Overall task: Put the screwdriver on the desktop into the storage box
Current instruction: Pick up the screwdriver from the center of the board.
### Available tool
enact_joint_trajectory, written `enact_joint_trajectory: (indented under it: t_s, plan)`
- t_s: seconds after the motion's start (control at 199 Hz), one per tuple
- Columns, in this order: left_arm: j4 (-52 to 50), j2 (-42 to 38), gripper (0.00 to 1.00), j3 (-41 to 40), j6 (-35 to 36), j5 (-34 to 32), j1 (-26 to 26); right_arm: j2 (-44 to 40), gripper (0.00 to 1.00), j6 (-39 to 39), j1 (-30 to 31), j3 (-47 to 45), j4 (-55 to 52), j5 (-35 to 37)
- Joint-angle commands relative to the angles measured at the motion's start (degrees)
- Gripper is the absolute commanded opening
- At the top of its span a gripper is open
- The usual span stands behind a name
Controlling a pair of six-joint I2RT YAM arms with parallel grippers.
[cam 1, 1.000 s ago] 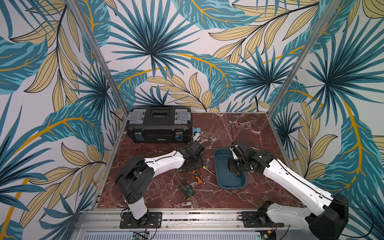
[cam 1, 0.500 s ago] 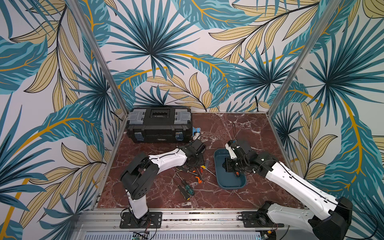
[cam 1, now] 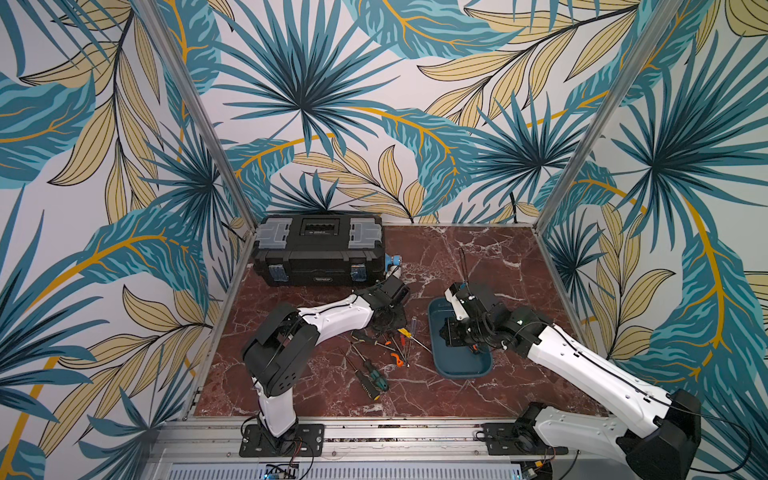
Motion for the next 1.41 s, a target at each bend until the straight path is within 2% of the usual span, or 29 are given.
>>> enact_joint_trajectory:
  t_s: [0.0, 0.331, 0.407, 0.718, 0.934, 1.029, 1.094, 1.265, 1.401]
  plan:
    - [0.5, 1.1, 0.41, 1.8, -0.2, 0.1, 0.2, 0.7, 0.12, 0.7, 0.6, -1.1, 1.2, -0.6]
    - [0.4, 0.5, 0.33, 1.6, -0.5, -0.4, 0.6, 0.9, 0.12, 1.0, 1.6, -0.9, 1.8, -0.6]
    - [0.5, 0.3, 0.27, 1.2, -0.5, -0.4, 0.7, 1.0, 0.12, 1.0, 1.9, -0.8, 1.9, -0.8]
    - [-0.1, -0.7, 0.15, 0.9, -0.2, -1.2, 1.0, 2.1, 0.12, 1.1, 3.0, -0.5, 1.9, -0.3]
    - [0.2, -2.3, 0.0, 0.3, -0.3, -1.2, 1.7, 3.2, 0.11, 1.0, 3.6, 0.2, 2.3, -0.7]
    - [0.7, -3.7, 0.0, 0.1, -0.1, 0.3, 2.4, 4.2, 0.12, 1.6, 3.9, 0.1, 3.8, -2.6]
    - [1.4, -5.3, 0.0, -0.1, 0.5, 2.4, 3.1, 4.2, 0.17, 2.5, 3.9, -0.6, 6.2, -5.5]
    - [5.2, -12.9, 0.0, -0.9, 5.6, 11.8, 5.4, 4.7, 0.45, 3.7, 3.9, -2.2, 13.4, -13.6]
    - [5.6, -18.7, 0.0, -0.2, 12.3, 22.1, 8.0, 4.9, 0.55, 3.2, 3.9, -1.7, 14.9, -17.0]
